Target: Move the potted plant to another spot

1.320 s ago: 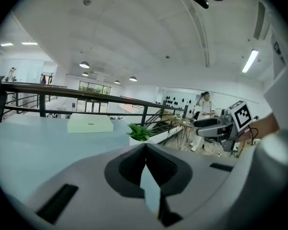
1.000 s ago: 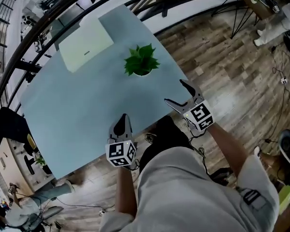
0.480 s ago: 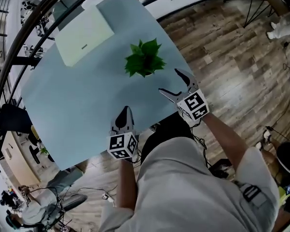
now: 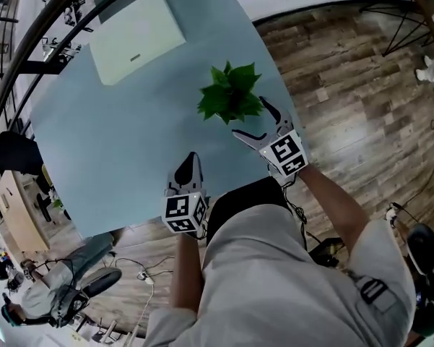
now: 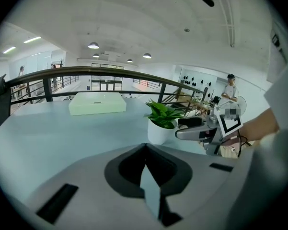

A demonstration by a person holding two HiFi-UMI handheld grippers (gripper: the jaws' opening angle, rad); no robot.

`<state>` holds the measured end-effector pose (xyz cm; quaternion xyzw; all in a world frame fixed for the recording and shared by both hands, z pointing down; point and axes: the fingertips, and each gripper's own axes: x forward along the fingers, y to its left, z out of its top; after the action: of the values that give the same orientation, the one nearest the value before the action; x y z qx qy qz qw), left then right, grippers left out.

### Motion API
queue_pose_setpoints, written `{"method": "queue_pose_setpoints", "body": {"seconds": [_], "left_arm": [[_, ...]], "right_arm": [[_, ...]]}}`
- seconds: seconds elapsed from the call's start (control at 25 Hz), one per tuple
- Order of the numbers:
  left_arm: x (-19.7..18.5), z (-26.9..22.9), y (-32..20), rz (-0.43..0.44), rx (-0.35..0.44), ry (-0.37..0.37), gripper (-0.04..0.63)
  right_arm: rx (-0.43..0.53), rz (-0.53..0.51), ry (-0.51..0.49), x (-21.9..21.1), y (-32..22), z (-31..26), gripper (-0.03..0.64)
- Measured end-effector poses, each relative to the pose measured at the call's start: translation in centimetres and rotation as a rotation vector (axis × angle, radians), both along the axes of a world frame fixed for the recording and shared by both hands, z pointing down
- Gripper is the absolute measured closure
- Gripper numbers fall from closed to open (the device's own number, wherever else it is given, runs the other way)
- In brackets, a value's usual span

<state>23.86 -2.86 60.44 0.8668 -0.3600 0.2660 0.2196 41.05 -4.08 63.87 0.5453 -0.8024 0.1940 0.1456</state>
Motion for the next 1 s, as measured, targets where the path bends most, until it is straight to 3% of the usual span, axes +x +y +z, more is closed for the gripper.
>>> {"method": "queue_pose_setpoints", "body": {"seconds": [0.68, 1.0], "left_arm": [[-2.8, 0.4, -0.5, -0.174, -0.027, -0.044, 0.583], [-3.9, 0.0, -0.4, -0.226, -0.013, -0.044, 0.583]], "right_arm": [[0.011, -0.084, 0.026, -1.5, -6.4, 0.5, 0.097], [0.007, -0.118, 0.052, -1.8, -7.0, 0.6, 0.092]]}}
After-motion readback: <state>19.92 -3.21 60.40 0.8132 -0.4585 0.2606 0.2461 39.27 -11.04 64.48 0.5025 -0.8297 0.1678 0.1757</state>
